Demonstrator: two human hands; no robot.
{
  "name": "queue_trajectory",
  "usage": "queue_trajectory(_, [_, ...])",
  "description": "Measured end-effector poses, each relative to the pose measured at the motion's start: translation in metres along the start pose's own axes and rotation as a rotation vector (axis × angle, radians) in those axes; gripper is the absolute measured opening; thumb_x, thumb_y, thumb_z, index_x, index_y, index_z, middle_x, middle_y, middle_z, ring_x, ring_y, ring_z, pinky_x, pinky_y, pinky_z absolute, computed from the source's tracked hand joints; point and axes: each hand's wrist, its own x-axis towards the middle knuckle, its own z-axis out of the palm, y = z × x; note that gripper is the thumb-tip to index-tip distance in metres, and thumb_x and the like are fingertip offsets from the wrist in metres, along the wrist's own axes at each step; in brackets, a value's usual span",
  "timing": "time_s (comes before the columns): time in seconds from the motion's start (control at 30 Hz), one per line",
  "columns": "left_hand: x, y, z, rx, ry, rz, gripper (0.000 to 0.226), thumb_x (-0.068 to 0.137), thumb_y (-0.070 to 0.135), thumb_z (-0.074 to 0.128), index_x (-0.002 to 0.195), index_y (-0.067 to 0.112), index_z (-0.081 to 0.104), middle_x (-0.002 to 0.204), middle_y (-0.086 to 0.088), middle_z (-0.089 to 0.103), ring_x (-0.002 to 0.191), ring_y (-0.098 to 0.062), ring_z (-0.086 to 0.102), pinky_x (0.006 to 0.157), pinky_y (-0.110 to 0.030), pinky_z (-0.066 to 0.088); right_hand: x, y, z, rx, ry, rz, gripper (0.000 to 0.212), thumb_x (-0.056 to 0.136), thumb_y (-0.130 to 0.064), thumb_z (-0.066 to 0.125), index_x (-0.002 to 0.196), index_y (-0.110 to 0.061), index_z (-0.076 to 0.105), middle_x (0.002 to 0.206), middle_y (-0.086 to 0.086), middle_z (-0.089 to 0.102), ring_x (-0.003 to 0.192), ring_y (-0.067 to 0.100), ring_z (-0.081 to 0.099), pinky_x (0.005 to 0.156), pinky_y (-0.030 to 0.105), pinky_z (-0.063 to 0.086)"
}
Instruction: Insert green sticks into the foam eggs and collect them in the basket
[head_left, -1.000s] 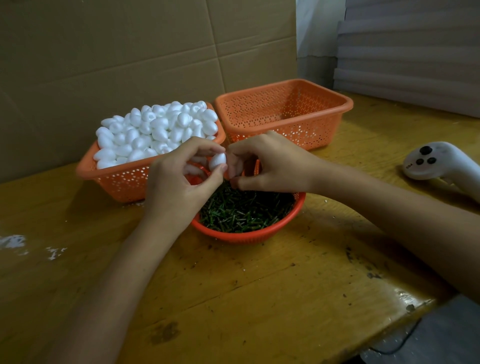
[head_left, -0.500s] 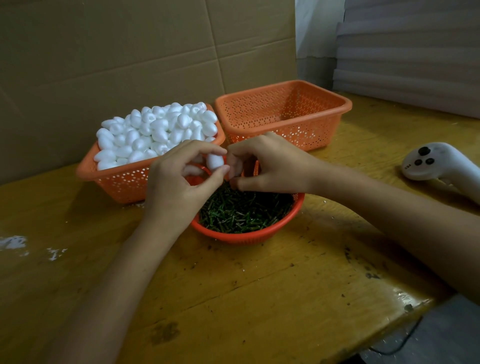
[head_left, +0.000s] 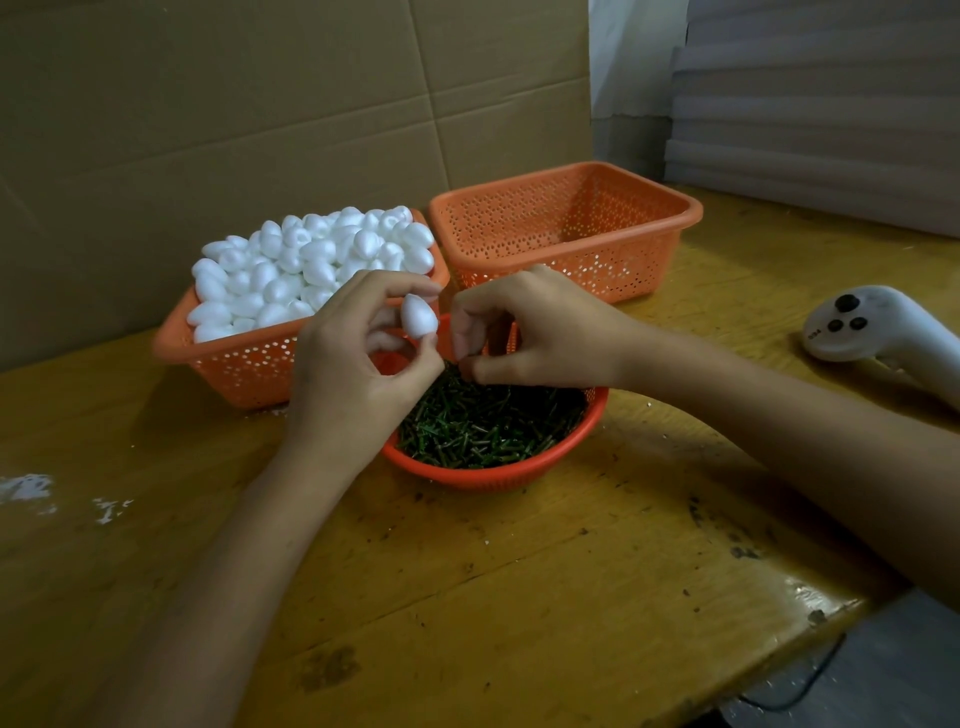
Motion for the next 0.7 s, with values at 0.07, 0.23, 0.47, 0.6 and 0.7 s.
queue_trajectory(0.07, [0.0001,0.0007,-0.0004,0.004,-0.010,-0.006,0.032,0.090,-0.005,0.073,0.117,0.010,0.068,0.115,-0.005,0.073,0.103,-0.016,0.075,0.082,-0.034,0.063,-0.0001,-0.0007,-0.0008,0.008,-0.010,0.006,0.017,0.080,-0.013,0.079,0.095,-0.018,0.074,0.085,-0.011,0.075,0.083,-0.002,0.069,0.083,0.028,0.054])
queue_trajectory(0.23, [0.0005,0.0006,-0.0004,-0.020,-0.023,-0.015,0.038,0.087,-0.010,0.073,0.118,0.011,0.066,0.118,-0.007,0.071,0.107,-0.012,0.075,0.083,-0.033,0.064,0.0002,-0.0006,-0.0008,-0.002,-0.028,0.019,0.026,0.082,-0.013,0.079,0.106,-0.024,0.079,0.088,-0.010,0.078,0.087,0.000,0.072,0.087,0.030,0.055])
queue_trajectory(0.47, [-0.0002,-0.0005,0.0003,-0.027,0.005,-0.022,0.031,0.087,-0.001,0.081,0.108,0.017,0.066,0.109,-0.007,0.073,0.102,-0.011,0.075,0.081,-0.028,0.063,0.0000,0.0009,-0.0001,-0.026,-0.036,0.026,0.023,0.082,-0.015,0.081,0.101,-0.029,0.084,0.090,-0.015,0.079,0.082,-0.005,0.068,0.081,0.014,0.051])
queue_trajectory(0.6, [-0.0003,0.0017,0.0003,-0.035,0.002,-0.036,0.031,0.087,0.002,0.083,0.110,0.016,0.069,0.108,-0.001,0.074,0.098,-0.010,0.075,0.078,-0.024,0.062,-0.0005,0.0012,-0.0004,-0.015,-0.044,0.039,0.020,0.081,-0.020,0.084,0.099,-0.029,0.084,0.090,-0.013,0.079,0.085,0.000,0.072,0.085,0.027,0.054])
queue_trajectory(0.7, [-0.0006,0.0034,0.0005,-0.047,-0.011,-0.047,0.032,0.089,-0.001,0.080,0.114,0.015,0.068,0.111,0.003,0.074,0.098,-0.010,0.075,0.078,-0.026,0.062,0.0002,0.0010,-0.0003,-0.006,-0.053,0.038,0.016,0.082,-0.021,0.085,0.097,-0.027,0.083,0.090,-0.014,0.079,0.085,-0.002,0.071,0.084,0.026,0.054])
